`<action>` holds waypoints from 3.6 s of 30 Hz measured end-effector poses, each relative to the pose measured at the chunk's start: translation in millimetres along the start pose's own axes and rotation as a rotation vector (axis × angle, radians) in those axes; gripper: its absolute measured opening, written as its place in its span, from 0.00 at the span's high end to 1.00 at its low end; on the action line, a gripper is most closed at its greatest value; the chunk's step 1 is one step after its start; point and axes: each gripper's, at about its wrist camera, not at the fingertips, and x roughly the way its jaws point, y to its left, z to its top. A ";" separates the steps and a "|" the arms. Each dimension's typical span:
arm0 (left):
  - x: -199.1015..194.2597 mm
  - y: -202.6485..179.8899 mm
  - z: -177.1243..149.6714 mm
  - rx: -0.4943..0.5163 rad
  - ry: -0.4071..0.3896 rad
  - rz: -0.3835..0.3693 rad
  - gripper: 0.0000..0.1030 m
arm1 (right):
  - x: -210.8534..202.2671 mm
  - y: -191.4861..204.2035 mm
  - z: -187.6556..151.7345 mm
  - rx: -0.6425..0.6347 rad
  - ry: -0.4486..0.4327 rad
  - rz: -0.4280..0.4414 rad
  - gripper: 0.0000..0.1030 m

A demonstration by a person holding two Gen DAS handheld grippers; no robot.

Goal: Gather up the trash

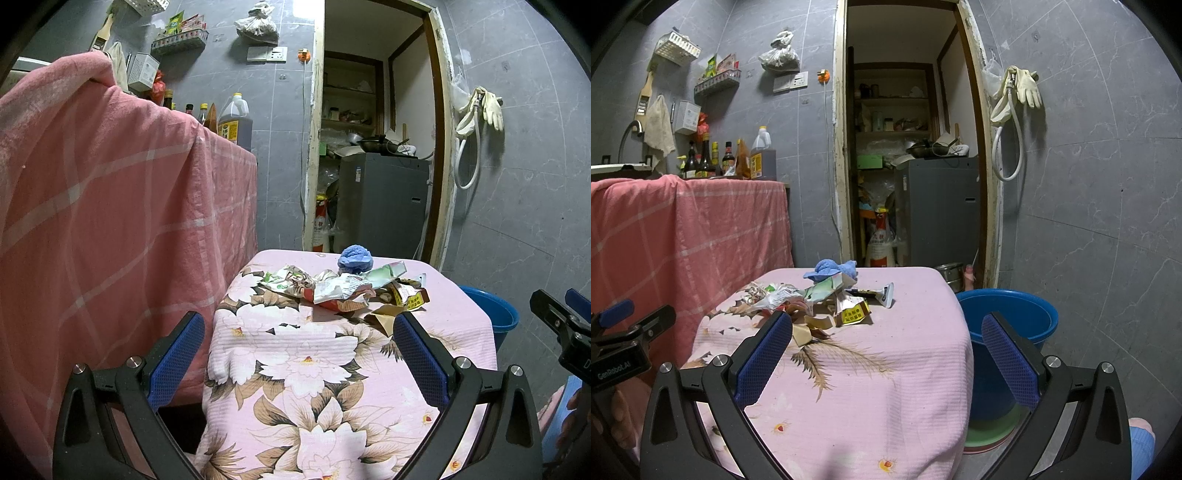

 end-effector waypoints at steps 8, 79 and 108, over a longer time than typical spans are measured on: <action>0.2 0.3 0.0 0.000 0.001 0.000 0.03 | -0.1 0.0 -0.2 0.001 0.001 0.001 0.00; 173.7 12.9 31.7 -0.110 0.413 -0.265 0.63 | 220.7 1.7 19.0 -0.095 0.468 0.318 0.41; 152.1 -7.3 26.2 -0.091 0.394 -0.313 1.00 | 225.0 -4.8 3.8 -0.014 0.569 0.357 0.54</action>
